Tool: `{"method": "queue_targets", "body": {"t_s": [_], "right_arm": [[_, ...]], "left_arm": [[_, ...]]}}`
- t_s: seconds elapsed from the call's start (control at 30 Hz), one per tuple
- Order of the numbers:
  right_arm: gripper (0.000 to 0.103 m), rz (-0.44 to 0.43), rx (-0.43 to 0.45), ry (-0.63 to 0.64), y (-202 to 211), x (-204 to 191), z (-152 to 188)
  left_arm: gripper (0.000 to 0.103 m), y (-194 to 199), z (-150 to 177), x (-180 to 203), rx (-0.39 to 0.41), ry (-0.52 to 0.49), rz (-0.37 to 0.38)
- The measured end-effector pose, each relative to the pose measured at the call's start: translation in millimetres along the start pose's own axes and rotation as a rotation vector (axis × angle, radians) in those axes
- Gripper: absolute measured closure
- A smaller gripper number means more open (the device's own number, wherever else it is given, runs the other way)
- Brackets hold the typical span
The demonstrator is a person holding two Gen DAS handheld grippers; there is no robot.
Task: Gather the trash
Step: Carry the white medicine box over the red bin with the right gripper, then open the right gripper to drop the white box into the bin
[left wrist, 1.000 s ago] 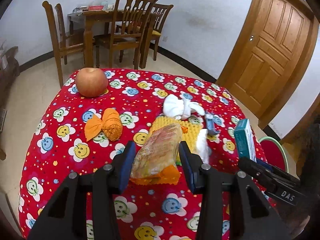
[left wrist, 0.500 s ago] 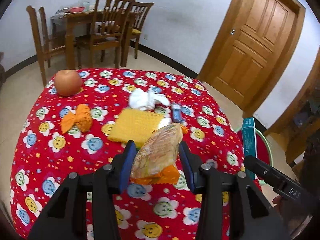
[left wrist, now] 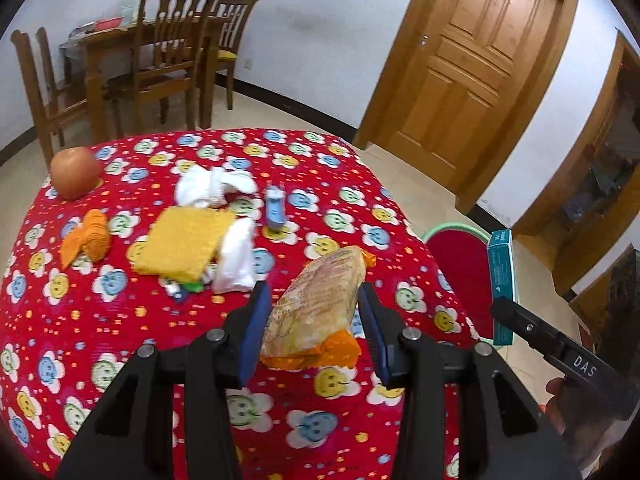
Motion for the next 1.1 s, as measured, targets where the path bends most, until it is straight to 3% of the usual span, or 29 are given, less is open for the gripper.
{"method": "queue_targets", "body": {"t_s": [0.5,1.1], "right_arm": [[0.036,0.185,-0.026,-0.119,0.6,81.3,19.6],[0.035,0.229,-0.045,-0.195,0.0,116.2,30.2]], "left_arm": [[0.058,-24.8,12.9,38.9,-0.048,-0.060,0.032],[0.058,-42.2,20.1,63.1,-0.080,-0.113,0.043]]}}
Point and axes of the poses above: each gripper's, at about its wrist camera, not at the fingertips, and y roughly against the way its jaws point, x to its right, z to its underside, the point moved 6 cm from there along -y, roughly the way its jaws point, and after that the axes turned 13 degrees about y, right-handed, at the moved point
